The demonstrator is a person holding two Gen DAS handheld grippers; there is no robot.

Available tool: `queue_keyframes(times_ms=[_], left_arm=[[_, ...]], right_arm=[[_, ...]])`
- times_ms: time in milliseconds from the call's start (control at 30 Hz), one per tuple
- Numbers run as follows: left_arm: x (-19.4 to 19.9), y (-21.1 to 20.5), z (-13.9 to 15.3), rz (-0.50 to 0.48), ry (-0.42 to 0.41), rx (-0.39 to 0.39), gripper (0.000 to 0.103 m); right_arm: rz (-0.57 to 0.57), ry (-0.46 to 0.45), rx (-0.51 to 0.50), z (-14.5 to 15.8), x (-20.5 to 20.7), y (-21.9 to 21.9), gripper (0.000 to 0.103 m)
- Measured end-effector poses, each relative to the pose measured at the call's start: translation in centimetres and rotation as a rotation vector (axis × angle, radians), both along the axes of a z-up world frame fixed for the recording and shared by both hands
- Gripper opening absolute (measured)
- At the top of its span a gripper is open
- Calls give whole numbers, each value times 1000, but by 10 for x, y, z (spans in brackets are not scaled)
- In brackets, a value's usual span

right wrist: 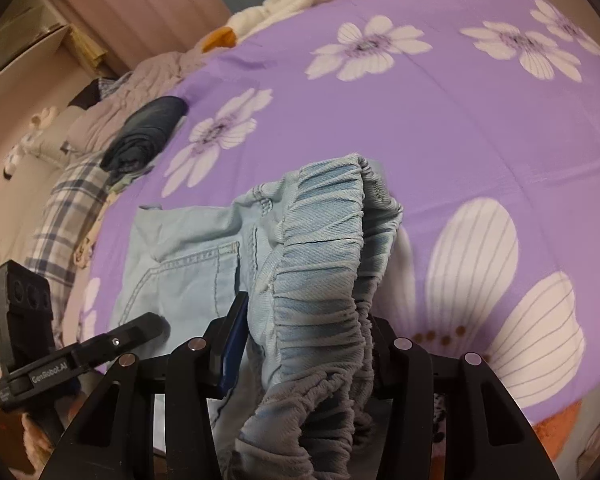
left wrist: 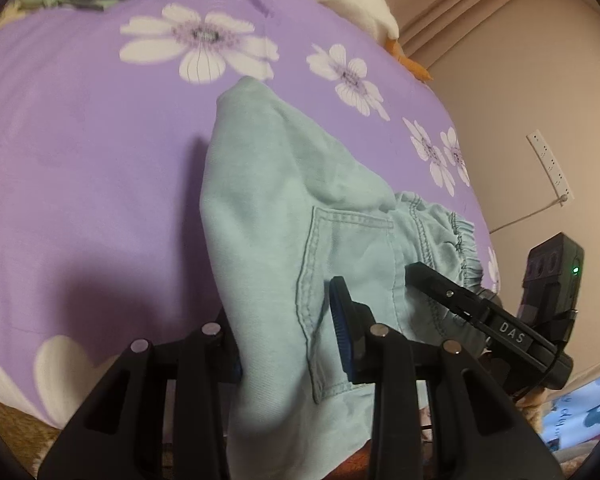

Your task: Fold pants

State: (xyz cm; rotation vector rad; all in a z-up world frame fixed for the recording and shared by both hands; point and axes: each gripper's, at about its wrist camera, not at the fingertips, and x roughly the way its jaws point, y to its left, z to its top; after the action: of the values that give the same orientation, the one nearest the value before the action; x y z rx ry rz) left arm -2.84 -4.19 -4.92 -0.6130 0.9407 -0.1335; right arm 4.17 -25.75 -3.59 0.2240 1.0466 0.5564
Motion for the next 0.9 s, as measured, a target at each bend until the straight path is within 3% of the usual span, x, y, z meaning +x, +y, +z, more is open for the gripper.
queue_keyframes(times_ms=[467,900], left_arm=[[-5,10,33,18,-79,77,33],[17,14,62,17,-110,129,33]], right_arm=[[25,-82,14,27,2,16,50],[32,-118,13,52,17,23,50]])
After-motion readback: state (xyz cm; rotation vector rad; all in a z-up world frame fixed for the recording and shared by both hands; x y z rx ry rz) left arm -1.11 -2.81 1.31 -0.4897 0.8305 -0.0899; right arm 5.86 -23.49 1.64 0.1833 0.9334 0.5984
